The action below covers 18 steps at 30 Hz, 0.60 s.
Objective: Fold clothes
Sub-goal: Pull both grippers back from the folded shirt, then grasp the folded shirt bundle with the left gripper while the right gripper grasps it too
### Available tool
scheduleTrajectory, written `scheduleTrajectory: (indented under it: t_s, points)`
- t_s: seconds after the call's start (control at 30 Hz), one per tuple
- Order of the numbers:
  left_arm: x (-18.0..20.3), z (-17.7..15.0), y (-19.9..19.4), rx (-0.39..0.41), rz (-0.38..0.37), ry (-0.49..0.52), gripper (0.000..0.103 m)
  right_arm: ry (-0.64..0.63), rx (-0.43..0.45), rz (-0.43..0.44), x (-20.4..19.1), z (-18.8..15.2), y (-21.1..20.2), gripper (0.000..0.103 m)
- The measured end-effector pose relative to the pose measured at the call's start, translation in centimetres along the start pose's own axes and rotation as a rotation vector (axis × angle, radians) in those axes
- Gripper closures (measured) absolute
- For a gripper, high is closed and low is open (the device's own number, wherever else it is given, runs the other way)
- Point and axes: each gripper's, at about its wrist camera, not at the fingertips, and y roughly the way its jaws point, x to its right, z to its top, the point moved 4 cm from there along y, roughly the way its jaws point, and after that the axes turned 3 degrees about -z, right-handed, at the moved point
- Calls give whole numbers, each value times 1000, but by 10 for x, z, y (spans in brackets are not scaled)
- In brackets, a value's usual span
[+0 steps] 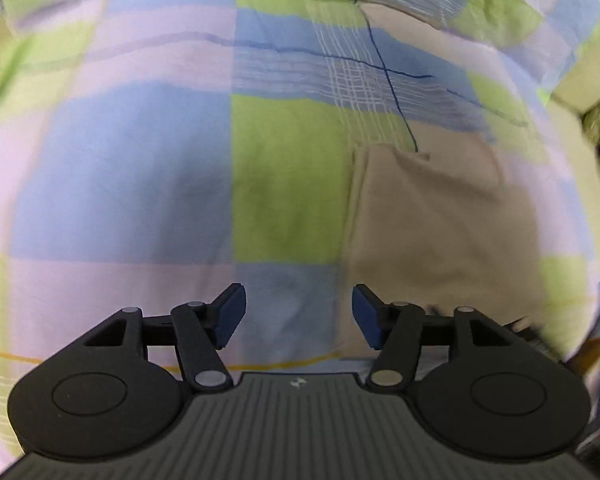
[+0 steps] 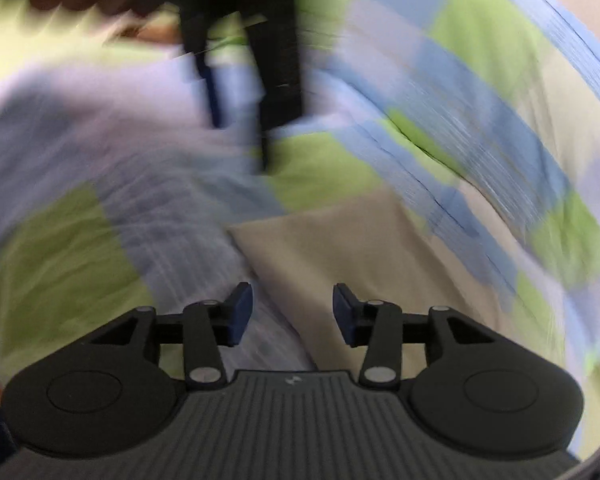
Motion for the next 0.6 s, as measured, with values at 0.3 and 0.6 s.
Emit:
scheduleTrajectory:
  t_s: [0.3,0.6]
  points:
    - [2,3,39,-134,-311,-299,32,131,90,-19,33,6,-3,97]
    - [23,12,66,-158,-329,-135,74,185,113,-69,54,-6,-16,63]
